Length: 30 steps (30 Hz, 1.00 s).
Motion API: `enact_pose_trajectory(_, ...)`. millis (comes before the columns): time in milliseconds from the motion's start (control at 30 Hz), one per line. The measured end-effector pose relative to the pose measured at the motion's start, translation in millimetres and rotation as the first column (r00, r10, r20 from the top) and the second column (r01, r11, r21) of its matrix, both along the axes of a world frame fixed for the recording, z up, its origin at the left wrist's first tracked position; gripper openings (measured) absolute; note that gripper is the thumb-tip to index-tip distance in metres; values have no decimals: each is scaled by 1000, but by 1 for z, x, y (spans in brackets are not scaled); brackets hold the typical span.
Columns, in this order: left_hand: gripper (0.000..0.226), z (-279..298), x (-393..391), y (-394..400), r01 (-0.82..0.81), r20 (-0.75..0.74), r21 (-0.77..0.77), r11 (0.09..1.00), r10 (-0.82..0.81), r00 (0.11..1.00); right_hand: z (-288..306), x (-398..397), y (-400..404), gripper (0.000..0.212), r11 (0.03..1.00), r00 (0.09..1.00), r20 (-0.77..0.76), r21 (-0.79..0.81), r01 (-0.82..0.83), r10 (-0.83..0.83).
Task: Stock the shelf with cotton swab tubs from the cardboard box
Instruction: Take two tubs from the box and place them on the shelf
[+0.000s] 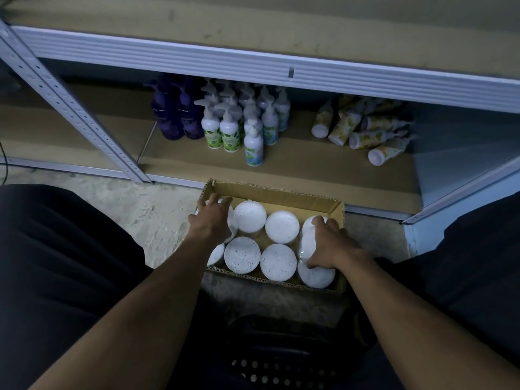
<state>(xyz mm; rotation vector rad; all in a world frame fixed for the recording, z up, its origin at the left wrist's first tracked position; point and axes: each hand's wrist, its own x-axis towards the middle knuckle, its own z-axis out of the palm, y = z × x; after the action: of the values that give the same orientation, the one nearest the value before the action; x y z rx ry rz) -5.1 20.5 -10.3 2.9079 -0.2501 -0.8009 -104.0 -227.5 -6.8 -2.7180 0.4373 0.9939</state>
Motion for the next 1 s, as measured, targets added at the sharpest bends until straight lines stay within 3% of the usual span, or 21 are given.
enact_pose_trajectory(167, 93, 19, 5, -17, 87, -19, -48, 995, -88, 996, 17, 12, 9, 100, 997, 994, 99, 78, 28, -36)
enact_pose_trajectory(433, 94, 62, 13, -36, 270, 163, -232, 934, -237, 958, 90, 40, 12, 93, 984, 959, 282, 179, -17, -35)
enact_pose_trajectory(533, 79, 98, 12, -43, 334, 251, -281, 900, -267, 930, 126, 43, 8, 89, 981, 943, 332, 188, -40, -25)
enact_pose_trajectory(667, 64, 152, 8, -46, 439, 333, -283, 853, -343, 879, 181, 43, 2, 95, 989, 926, 375, 115, -96, 47)
enact_pose_trajectory(833, 72, 224, 8, -56, 526, 374, -235, 818, -423, 825, 259, 43, -7, 77, 984, 897, 428, 81, -160, 110)
enact_pose_trajectory(1000, 55, 298, 14, -78, 581, 442, -110, 806, -484, 755, 323, 46, -13, 71, 992, 866, 485, -20, -127, 121)
